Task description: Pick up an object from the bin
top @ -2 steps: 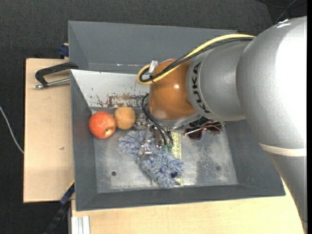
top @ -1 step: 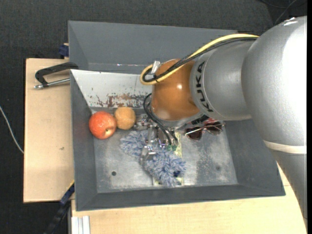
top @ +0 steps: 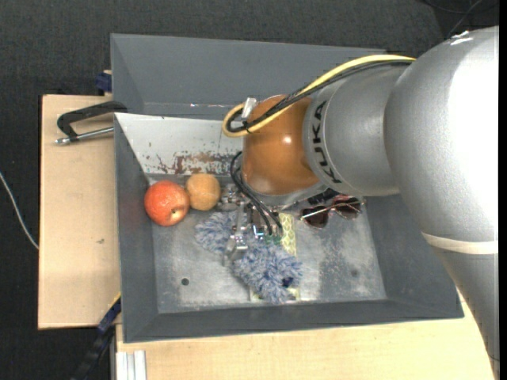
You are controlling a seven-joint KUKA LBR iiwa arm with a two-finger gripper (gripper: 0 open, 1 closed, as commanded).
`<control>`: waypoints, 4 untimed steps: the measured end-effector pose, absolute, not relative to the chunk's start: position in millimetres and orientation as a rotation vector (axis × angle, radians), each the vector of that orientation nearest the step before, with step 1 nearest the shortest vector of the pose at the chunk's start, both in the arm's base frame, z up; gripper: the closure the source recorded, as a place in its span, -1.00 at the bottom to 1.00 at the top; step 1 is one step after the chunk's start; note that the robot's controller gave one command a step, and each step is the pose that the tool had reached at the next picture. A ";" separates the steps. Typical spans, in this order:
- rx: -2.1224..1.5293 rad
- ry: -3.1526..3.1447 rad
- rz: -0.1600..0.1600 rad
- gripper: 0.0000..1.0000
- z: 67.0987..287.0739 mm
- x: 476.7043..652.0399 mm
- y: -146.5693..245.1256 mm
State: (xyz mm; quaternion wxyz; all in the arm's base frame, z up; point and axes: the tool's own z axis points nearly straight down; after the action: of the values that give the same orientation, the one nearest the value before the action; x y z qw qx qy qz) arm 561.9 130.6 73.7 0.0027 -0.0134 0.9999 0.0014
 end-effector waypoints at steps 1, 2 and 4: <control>-0.084 3.135 0.008 1.00 75.7 562.7 131.9; -0.089 3.135 0.009 1.00 75.8 562.6 131.8; -0.089 3.131 0.005 1.00 119.6 564.0 131.2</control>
Offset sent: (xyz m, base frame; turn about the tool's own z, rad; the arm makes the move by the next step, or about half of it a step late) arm 0.0000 0.0000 0.0000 0.0000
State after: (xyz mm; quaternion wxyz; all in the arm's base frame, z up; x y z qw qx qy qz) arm 564.0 131.2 119.6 0.0049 -0.0283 0.9996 0.0017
